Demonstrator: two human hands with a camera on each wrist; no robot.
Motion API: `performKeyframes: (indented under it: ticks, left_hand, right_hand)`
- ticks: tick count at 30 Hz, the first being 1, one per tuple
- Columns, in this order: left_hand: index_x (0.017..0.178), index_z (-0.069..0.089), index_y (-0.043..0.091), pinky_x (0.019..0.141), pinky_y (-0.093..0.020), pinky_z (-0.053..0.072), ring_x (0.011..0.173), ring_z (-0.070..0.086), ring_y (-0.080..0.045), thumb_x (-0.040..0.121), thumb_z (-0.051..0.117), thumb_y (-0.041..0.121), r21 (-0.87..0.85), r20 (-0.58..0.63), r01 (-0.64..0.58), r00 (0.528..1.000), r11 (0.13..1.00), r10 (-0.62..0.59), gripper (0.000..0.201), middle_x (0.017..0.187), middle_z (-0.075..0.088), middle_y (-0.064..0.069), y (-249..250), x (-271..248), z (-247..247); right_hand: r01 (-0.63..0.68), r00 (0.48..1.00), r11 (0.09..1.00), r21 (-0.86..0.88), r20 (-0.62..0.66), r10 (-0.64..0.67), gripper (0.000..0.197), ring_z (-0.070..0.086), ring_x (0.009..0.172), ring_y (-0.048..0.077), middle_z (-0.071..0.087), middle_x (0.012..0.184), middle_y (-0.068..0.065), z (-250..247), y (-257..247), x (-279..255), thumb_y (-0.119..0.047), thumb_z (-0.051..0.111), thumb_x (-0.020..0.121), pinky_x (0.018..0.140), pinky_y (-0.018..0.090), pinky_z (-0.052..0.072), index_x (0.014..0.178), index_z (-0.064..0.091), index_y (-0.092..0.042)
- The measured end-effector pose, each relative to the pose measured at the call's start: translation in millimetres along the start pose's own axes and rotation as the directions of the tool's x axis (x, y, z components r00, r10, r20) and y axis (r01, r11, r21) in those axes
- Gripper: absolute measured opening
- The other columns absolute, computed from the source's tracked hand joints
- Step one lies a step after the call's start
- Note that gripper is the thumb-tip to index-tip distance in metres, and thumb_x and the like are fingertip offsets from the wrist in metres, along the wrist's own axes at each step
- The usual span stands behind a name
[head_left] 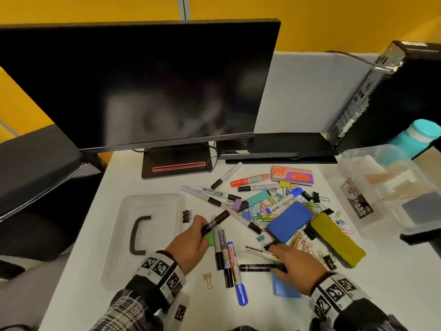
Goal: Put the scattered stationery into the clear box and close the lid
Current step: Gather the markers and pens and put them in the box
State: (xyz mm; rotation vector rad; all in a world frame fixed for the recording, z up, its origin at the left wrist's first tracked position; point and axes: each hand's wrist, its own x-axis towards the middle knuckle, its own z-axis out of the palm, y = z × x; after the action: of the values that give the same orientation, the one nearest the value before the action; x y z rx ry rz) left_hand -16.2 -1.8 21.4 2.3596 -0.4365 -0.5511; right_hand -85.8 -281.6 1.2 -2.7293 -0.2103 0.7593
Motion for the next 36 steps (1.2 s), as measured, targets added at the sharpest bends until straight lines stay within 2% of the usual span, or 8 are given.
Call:
performKeyframes:
  ticks: [7, 12, 21, 23, 26, 30, 32, 36]
  left_hand:
    - [0.103, 0.047, 0.02, 0.063, -0.021, 0.036, 0.067, 0.045, -0.008, 0.09, 0.048, 0.025, 0.164, 0.196, -0.191, 0.968, 0.968, 0.158, 0.015, 0.077, 0.046, 0.011, 23, -5, 26]
    - [0.109, 0.053, 0.016, 0.084, -0.036, 0.044, 0.096, 0.054, -0.025, 0.086, 0.05, 0.016, 0.36, 0.424, -0.416, 0.87, 0.835, 0.25, 0.023, 0.105, 0.058, -0.006, 34, -2, 42]
    - [0.116, 0.051, 0.008, 0.088, -0.045, 0.039, 0.102, 0.05, -0.036, 0.085, 0.047, 0.0, 0.513, 0.642, -0.65, 0.724, 0.561, 0.252, 0.033, 0.112, 0.056, -0.016, 50, 11, 63]
    - [0.108, 0.055, 0.009, 0.082, -0.042, 0.045, 0.095, 0.056, -0.034, 0.081, 0.052, 0.001, 0.505, 0.651, -0.693, 0.697, 0.515, 0.3, 0.028, 0.103, 0.06, -0.013, 47, 14, 63]
    - [0.102, 0.057, 0.018, 0.074, -0.034, 0.049, 0.086, 0.061, -0.027, 0.076, 0.062, 0.008, 0.494, 0.599, -0.664, 0.728, 0.561, 0.334, 0.029, 0.095, 0.064, -0.005, 38, 22, 64]
    - [0.122, 0.052, 0.019, 0.091, -0.031, 0.037, 0.108, 0.05, -0.022, 0.095, 0.044, 0.022, 0.382, 0.321, -0.492, 0.864, 0.782, 0.387, 0.029, 0.119, 0.056, -0.003, 59, 31, 45]
    - [0.125, 0.05, 0.023, 0.091, -0.025, 0.035, 0.11, 0.049, -0.015, 0.096, 0.044, 0.03, 0.309, 0.139, -0.426, 0.905, 0.85, 0.403, 0.031, 0.12, 0.054, 0.004, 71, 35, 33]
    - [0.122, 0.051, 0.025, 0.083, -0.017, 0.037, 0.096, 0.046, -0.006, 0.095, 0.048, 0.033, 0.228, -0.023, -0.323, 0.941, 0.919, 0.337, 0.029, 0.108, 0.049, 0.011, 83, 51, 22]
  right_hand:
    - [-0.047, 0.998, 0.995, 0.09, -0.043, 0.051, 0.036, 0.056, 0.105, 0.021, 0.054, 0.12, 0.004, 2, -10, 9, -0.036, 0.05, 0.092, 0.087, 0.033, 0.047, 0.123, 0.05, -0.019]
    - [-0.041, 0.948, 0.924, 0.38, -0.277, 0.156, 0.014, 0.044, 0.065, 0.005, 0.044, 0.078, -0.006, -17, -1, -8, -0.025, 0.056, 0.092, 0.058, 0.015, 0.037, 0.085, 0.044, -0.021]
    - [-0.004, 0.853, 0.446, 0.895, -0.229, 0.468, 0.01, 0.059, 0.067, 0.014, 0.062, 0.076, 0.003, -48, 15, -35, -0.016, 0.048, 0.097, 0.064, 0.019, 0.05, 0.088, 0.051, -0.016]
    - [0.028, 0.844, 0.386, 0.922, -0.229, 0.485, 0.009, 0.06, 0.082, 0.015, 0.064, 0.089, -0.001, -48, 19, -38, -0.026, 0.052, 0.094, 0.081, 0.028, 0.049, 0.096, 0.058, -0.02]
    - [0.07, 0.839, 0.288, 0.955, -0.212, 0.501, 0.012, 0.058, 0.081, 0.015, 0.063, 0.088, -0.003, -47, 21, -46, -0.025, 0.051, 0.096, 0.071, 0.027, 0.047, 0.103, 0.059, -0.021]
    - [0.101, 0.87, 0.164, 0.981, -0.167, 0.463, 0.013, 0.057, 0.058, 0.02, 0.059, 0.072, 0.009, -54, 24, -59, -0.012, 0.045, 0.098, 0.055, 0.03, 0.047, 0.093, 0.056, -0.017]
    - [0.066, 0.876, 0.231, 0.971, -0.167, 0.452, 0.015, 0.063, 0.071, 0.023, 0.065, 0.083, 0.008, -61, 33, -64, -0.013, 0.045, 0.098, 0.068, 0.035, 0.051, 0.102, 0.057, -0.02]
    - [-0.049, 0.87, 0.745, 0.665, -0.338, 0.359, 0.02, 0.059, 0.09, 0.007, 0.059, 0.104, -0.006, -95, 60, -76, -0.018, 0.042, 0.099, 0.074, 0.014, 0.042, 0.117, 0.045, -0.028]
